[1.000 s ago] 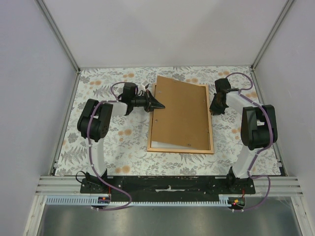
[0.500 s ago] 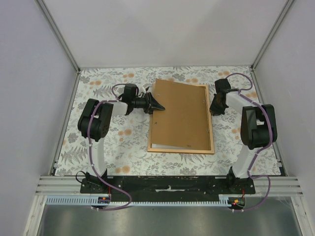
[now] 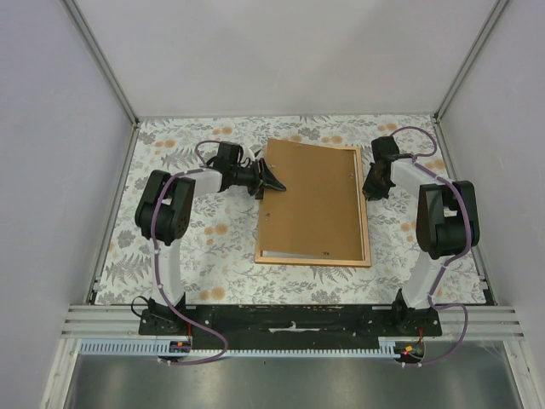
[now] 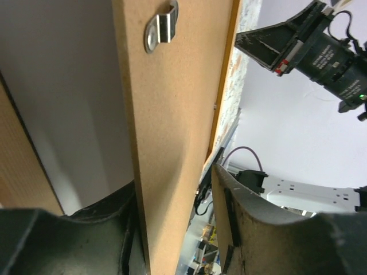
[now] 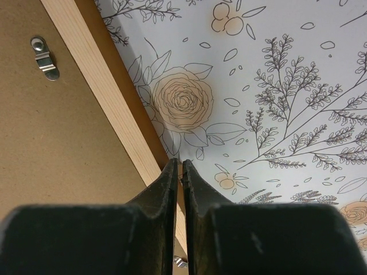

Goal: Put the photo into the frame
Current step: Place the backboard on the frame body.

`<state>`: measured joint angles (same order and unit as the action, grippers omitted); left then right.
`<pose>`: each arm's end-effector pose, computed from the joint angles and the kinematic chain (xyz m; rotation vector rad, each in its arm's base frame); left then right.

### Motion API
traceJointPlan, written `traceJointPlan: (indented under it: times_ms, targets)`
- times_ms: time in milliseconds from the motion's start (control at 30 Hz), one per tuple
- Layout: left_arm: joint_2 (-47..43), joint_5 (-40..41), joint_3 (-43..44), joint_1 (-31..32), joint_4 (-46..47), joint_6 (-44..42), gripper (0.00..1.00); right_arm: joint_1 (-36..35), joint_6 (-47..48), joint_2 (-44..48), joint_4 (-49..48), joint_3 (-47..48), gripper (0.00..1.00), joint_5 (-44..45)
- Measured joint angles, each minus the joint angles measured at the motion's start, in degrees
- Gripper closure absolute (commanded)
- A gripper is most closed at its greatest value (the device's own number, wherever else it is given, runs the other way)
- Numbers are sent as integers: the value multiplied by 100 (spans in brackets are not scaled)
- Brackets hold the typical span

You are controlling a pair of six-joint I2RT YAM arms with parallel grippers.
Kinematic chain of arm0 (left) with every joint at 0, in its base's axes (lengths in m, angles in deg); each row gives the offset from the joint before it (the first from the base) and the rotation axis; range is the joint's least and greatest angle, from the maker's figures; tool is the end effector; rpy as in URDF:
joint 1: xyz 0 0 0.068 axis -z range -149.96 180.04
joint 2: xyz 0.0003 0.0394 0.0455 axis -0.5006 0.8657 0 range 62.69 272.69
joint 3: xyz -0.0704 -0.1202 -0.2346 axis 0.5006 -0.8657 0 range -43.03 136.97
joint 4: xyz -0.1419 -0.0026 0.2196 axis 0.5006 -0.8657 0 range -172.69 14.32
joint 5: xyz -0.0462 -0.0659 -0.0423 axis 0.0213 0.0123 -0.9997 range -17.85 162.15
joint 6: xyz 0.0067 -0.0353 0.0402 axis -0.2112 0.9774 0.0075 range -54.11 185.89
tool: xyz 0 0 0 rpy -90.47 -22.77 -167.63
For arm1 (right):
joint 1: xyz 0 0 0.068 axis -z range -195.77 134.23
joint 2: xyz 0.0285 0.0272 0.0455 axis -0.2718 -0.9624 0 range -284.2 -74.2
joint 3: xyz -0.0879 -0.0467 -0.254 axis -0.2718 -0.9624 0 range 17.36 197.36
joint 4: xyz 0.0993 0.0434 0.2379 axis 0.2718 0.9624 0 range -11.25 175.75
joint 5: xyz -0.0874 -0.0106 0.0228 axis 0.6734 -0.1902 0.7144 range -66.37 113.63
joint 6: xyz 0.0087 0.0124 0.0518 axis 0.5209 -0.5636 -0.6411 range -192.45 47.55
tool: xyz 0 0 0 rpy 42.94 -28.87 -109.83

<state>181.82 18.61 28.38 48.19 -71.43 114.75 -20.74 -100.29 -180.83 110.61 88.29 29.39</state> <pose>0.3966 -0.1602 0.1378 -0.1375 2.5282 -1.6280 0.3703 0.0285 0.1710 0.5696 2.6782 0.0212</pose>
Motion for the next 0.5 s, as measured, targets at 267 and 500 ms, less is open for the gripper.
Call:
traceJointPlan:
  times_ms: [267, 500]
  targets:
    - [2, 369, 507, 4, -1113, -654, 44, 0, 2, 0, -2, 0, 87, 0]
    - [44, 693, 791, 28, -1827, -1045, 42, 0, 0, 0, -4, -2, 87, 0]
